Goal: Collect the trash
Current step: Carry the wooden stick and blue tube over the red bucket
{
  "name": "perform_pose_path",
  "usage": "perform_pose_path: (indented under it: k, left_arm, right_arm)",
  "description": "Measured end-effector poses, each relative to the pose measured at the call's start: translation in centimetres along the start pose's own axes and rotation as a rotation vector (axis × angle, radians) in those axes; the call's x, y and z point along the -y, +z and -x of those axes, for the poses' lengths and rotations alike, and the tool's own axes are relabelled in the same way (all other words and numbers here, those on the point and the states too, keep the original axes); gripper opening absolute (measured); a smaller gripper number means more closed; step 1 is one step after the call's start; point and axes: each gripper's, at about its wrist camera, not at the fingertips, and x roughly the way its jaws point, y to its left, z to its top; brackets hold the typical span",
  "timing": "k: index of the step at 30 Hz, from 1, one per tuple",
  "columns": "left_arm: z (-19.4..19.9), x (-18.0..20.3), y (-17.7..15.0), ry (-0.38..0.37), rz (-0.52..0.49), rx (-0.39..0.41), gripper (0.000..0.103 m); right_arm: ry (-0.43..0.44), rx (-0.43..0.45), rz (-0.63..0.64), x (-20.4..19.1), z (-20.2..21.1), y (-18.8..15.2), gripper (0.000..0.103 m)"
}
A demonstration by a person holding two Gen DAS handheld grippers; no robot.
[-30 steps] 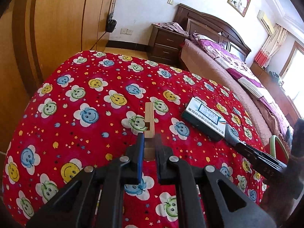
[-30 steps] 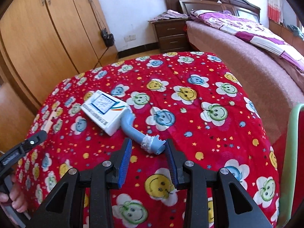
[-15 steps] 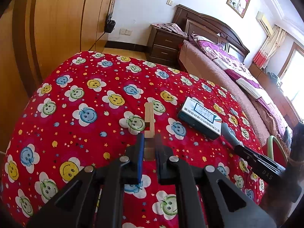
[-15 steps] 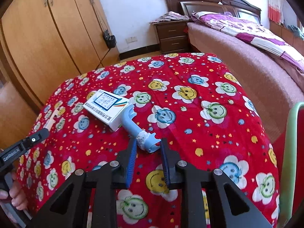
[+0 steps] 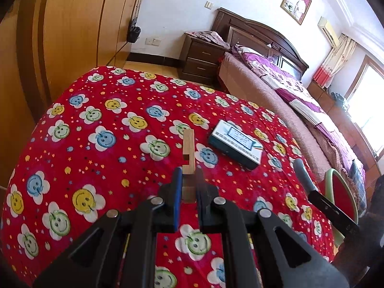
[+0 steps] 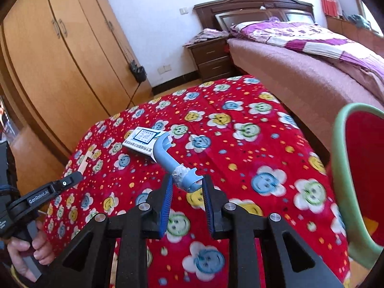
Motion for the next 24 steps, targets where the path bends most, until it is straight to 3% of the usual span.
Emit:
perform_pose_path:
  k: [24]
  left_arm:
    - [5.3, 4.4, -2.1, -0.095, -0.038, 0.02, 0.01]
  right_arm:
    - [-0.017, 0.103, -0.108, 2.7, 8.3, -3.8, 0.025]
